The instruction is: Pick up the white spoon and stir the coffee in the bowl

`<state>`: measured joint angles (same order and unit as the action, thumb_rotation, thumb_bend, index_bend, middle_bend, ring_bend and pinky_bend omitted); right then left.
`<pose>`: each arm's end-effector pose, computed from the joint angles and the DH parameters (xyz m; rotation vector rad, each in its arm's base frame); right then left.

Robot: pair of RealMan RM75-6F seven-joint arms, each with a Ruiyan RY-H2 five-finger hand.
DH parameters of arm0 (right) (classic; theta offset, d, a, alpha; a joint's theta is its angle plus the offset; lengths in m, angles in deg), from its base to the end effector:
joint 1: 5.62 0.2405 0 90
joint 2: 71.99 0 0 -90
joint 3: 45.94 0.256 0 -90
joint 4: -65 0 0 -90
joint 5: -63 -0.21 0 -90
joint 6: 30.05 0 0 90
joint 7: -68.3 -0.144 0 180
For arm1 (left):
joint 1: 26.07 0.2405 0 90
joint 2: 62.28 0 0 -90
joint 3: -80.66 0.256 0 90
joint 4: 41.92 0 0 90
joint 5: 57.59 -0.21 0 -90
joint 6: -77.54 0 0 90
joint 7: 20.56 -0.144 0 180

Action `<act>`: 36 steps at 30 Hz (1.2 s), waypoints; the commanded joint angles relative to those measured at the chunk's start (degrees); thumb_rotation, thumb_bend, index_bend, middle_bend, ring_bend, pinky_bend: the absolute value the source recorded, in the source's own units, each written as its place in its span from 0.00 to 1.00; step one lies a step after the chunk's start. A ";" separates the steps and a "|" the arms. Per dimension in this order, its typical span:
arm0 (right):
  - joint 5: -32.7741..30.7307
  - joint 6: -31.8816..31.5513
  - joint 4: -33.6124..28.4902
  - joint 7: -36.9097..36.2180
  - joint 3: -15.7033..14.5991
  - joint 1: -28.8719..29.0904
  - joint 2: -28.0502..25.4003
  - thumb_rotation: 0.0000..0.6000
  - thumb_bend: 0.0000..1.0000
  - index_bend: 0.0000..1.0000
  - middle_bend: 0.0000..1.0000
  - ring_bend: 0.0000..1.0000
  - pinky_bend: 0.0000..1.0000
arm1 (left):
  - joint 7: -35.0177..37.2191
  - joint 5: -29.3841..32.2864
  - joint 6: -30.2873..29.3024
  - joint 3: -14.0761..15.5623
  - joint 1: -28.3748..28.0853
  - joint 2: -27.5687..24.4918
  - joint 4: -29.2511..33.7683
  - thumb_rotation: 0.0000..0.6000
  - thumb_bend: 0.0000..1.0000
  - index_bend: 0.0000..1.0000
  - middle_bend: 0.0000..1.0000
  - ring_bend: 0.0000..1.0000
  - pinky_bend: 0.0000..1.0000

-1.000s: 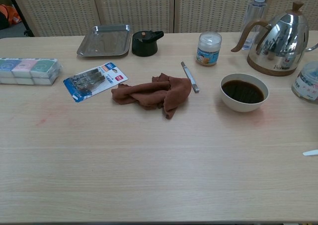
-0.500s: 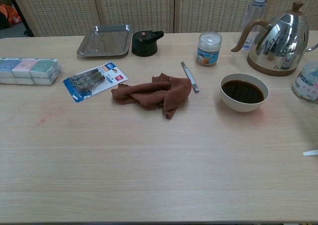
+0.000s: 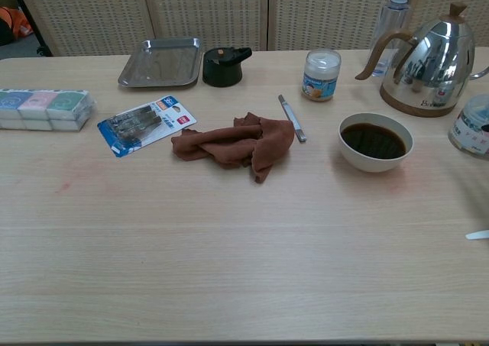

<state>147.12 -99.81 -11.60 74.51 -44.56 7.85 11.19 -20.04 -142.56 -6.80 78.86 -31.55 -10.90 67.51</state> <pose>-0.3141 -0.2196 0.0352 1.6425 -0.9866 0.7716 -0.2671 0.1758 0.1963 -1.3782 -0.9923 -0.9534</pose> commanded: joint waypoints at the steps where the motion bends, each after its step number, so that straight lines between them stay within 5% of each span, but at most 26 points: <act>1: 0.15 0.37 0.24 -0.04 -0.27 0.22 0.35 1.00 0.26 0.50 0.00 0.00 0.00 | -0.21 -0.04 0.07 0.02 0.00 0.06 0.06 1.00 0.13 0.00 0.00 0.00 0.00; 25: -1.93 4.31 0.92 3.14 -0.81 1.92 2.65 1.00 0.26 0.50 0.00 0.00 0.00 | -0.92 0.07 0.51 -0.13 -0.01 0.28 0.24 1.00 0.13 0.00 0.00 0.00 0.00; 36: -3.02 5.42 0.60 4.36 -0.91 2.41 3.01 1.00 0.36 0.50 0.00 0.00 0.00 | -0.45 -0.09 0.70 -0.07 0.03 0.01 0.16 1.00 0.13 0.00 0.00 0.00 0.00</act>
<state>144.10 -94.40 -11.00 78.85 -45.46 10.26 14.20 -20.51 -142.63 -6.11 78.78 -31.52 -10.86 67.68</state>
